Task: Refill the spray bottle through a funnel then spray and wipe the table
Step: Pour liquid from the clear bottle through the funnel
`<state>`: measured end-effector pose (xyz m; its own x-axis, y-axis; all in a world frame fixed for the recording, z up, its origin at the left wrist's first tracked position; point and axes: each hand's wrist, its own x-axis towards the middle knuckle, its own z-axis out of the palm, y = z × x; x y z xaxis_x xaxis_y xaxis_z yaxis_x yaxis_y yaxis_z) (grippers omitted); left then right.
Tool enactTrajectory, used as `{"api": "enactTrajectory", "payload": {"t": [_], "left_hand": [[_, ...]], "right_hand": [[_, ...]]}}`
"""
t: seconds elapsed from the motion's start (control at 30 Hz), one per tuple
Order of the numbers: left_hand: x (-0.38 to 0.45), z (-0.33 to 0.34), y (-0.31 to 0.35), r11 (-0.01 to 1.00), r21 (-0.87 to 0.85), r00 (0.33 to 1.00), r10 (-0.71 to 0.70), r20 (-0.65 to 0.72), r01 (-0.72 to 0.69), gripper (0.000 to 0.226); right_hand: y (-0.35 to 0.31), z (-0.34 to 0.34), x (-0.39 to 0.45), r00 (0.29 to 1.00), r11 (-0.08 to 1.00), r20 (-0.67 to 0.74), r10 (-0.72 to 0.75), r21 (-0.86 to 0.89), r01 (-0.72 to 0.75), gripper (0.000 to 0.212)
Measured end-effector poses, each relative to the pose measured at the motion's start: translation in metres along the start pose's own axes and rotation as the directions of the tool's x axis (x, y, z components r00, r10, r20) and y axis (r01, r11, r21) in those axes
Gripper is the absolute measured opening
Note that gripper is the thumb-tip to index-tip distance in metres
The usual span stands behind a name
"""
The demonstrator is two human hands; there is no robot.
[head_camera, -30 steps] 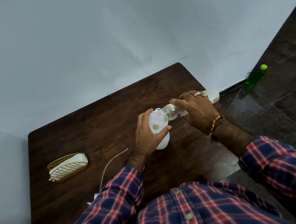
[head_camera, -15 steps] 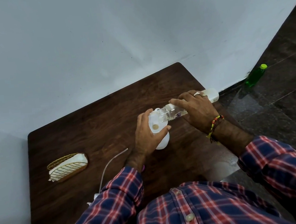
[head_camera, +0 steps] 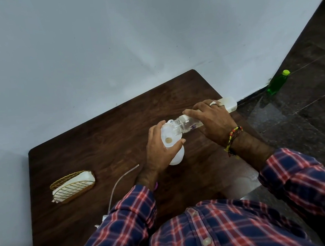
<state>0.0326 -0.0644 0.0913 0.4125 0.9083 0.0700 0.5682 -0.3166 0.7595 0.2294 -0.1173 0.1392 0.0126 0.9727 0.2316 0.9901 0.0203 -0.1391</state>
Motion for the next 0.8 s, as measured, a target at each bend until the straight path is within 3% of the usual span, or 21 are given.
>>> {"api": "enactTrajectory", "payload": {"t": [0.8], "left_hand": [[-0.0012, -0.0014, 0.0003, 1.0, -0.005, 1.0, 0.009, -0.003, -0.009, 0.085]], "right_hand": [[0.0002, 0.0023, 0.0005, 1.0, 1.0, -0.009, -0.002, 0.004, 0.002, 0.061]]}}
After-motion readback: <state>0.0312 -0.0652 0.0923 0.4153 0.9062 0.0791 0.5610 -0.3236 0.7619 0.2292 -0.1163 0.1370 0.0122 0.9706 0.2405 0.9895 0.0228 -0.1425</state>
